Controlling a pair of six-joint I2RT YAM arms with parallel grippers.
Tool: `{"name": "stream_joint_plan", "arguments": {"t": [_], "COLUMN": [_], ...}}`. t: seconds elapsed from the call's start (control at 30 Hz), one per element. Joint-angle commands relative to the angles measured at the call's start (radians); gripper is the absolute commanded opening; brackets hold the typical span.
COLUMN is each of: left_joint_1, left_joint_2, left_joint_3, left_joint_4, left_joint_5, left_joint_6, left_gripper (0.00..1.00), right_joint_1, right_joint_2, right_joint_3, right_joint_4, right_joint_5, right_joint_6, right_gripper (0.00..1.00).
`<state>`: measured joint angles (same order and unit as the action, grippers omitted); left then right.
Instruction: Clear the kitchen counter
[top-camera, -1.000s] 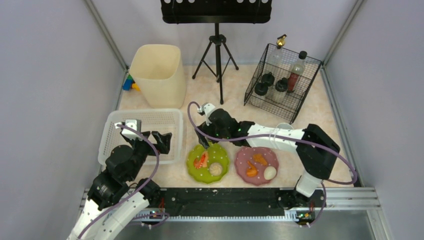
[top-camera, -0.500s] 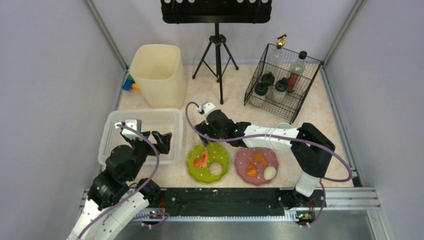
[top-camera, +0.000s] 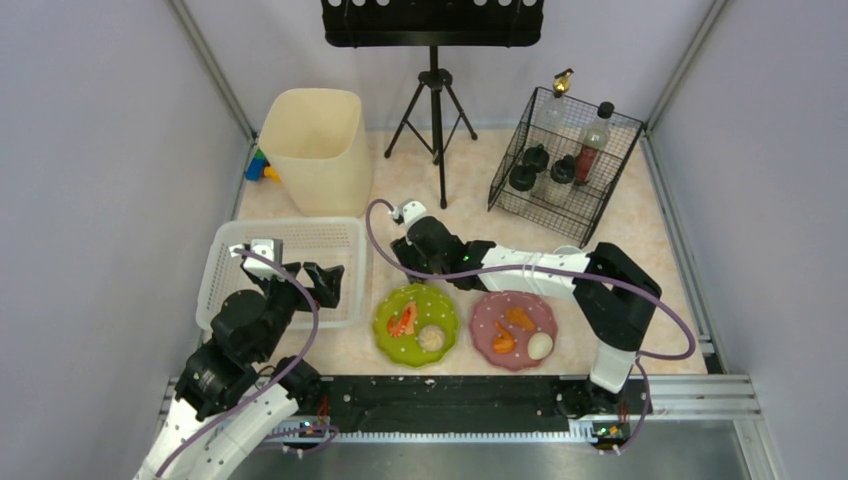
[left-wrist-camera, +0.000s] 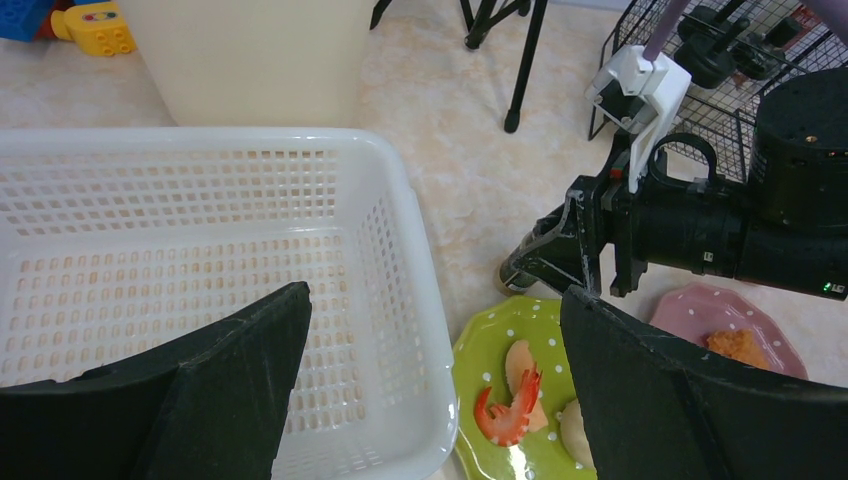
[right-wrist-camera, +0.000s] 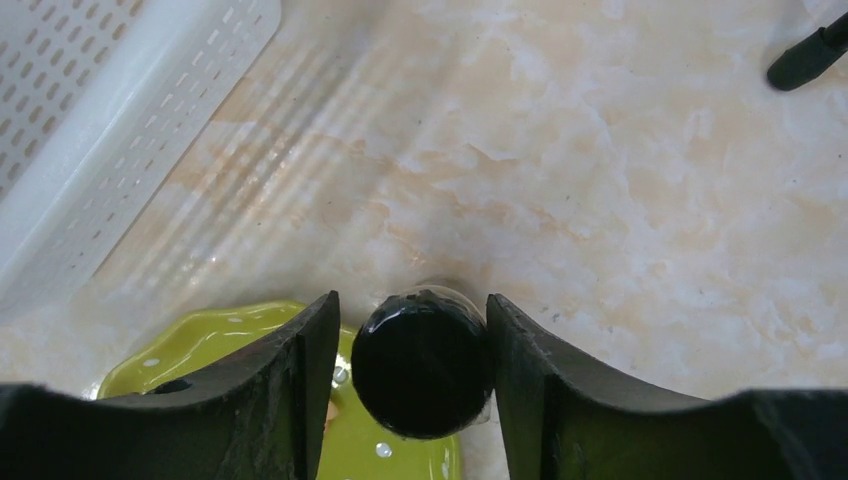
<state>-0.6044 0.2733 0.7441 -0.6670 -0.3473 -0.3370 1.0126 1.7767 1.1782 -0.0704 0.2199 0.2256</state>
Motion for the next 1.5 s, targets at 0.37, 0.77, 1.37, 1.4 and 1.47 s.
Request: {"name": "stream_joint_plan", "arguments": {"t": [0.37,0.77,1.37,1.4,1.47], "left_joint_1": [0.003,0.004,0.003,0.003,0.003], "left_joint_2": [0.012,0.012,0.012,0.011,0.011], "left_joint_3": [0.005,0.005,0.005,0.005,0.005], "left_joint_4": [0.036,0.036,0.038,0.038,0.038], "left_joint_5": [0.008,0.010,0.019,0.018,0.020], "left_joint_6": [0.013,0.013,0.012,0.012,0.013], "left_gripper": [0.99,0.99,0.99,0.99,0.99], "right_joint_1": [0.011,-0.050,-0.524,-0.530,-0.547], "right_joint_2": [-0.126,-0.386,-0.552,-0.553,-0.553], "right_joint_3": [-0.016,0.002,-0.076,-0.083,-0.099], "right_joint_4": [0.040,-0.078,-0.099,-0.092,-0.079], "right_joint_5": [0.127,0.292,0.264,0.275,0.300], "right_joint_6": [0.006,-0.103,0.022,0.024,0.026], "right_gripper": [0.24,0.19,0.17,0.17,0.16]}}
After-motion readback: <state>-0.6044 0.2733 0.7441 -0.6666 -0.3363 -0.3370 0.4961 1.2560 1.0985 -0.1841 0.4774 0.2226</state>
